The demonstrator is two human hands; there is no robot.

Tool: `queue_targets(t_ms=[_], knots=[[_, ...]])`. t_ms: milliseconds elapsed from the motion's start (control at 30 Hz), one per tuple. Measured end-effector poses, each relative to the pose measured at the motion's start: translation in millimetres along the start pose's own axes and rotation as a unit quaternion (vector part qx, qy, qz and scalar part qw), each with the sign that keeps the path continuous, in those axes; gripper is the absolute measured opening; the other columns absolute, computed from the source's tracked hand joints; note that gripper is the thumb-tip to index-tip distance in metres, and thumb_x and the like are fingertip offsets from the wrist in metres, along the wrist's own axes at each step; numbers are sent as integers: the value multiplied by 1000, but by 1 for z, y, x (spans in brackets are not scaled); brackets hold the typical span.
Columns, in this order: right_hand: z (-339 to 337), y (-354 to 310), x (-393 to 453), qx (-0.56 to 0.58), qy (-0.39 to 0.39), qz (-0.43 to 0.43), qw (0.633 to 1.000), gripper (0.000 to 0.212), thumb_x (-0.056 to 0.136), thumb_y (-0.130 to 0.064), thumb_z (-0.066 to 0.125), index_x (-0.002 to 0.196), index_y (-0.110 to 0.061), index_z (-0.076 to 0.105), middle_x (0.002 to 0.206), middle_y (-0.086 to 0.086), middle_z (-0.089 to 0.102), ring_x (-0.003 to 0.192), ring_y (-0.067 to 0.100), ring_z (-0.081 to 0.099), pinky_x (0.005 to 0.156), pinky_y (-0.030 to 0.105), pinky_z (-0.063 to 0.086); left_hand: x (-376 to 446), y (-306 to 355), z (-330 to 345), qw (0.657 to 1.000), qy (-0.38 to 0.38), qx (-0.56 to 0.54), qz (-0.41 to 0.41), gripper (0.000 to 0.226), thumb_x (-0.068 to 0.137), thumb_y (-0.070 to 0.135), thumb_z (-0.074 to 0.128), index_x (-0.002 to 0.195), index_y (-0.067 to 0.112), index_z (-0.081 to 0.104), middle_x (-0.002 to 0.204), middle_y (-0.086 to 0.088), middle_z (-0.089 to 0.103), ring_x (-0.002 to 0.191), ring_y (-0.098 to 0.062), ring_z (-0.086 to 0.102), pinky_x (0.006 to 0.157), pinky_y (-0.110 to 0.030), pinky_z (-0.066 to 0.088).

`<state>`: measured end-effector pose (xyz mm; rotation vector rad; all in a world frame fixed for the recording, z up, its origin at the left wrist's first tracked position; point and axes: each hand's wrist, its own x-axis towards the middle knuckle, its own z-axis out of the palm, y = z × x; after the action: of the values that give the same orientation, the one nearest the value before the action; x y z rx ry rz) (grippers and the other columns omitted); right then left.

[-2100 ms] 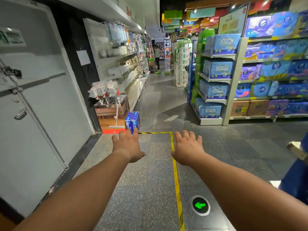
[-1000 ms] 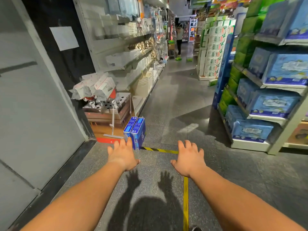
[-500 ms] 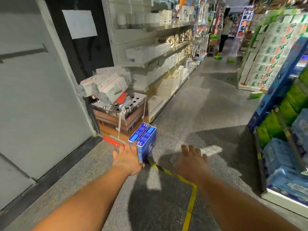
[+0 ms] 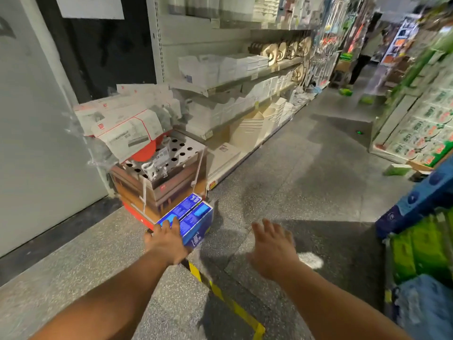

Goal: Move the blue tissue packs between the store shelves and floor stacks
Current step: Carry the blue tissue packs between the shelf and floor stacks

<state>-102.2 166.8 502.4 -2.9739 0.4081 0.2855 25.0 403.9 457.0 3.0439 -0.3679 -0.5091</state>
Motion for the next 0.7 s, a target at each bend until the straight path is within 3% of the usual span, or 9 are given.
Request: queue_targets(t_ms=[100,300,567,700], knots=[[-10,27,57,9,-2,-16,1000,87,92,-50,56,156,-26,3,167,8,4,152,34,3,119,58,2,39,27,-14,1000,5,-7,-17,108,86,73,52,160,15,-2,162,-11,19,146,-35,20,114,-52,23],[-9,43,185,-49,-23,-88,995,83,89,-56,56,154,-21,16,158,12,23,143,35,27,115,57,25,117,53,-19,996,-10,-25,-88,110,84,75,56,160,16,2,163,-14,16,146,-37,19,116,-53,21],[-7,48,386,-102,-64,-243,962,84,88,-52,56,154,-22,14,159,9,20,145,33,22,115,52,24,219,70,19,964,4,-79,-255,112,80,82,50,160,19,4,162,-11,21,146,-34,22,116,-57,20],[6,41,471,-91,-106,-267,954,85,88,-55,61,153,-22,17,158,11,22,144,33,25,115,50,26,262,87,37,943,6,-101,-317,106,81,76,52,157,18,9,156,-8,30,141,-33,30,113,-58,27]])
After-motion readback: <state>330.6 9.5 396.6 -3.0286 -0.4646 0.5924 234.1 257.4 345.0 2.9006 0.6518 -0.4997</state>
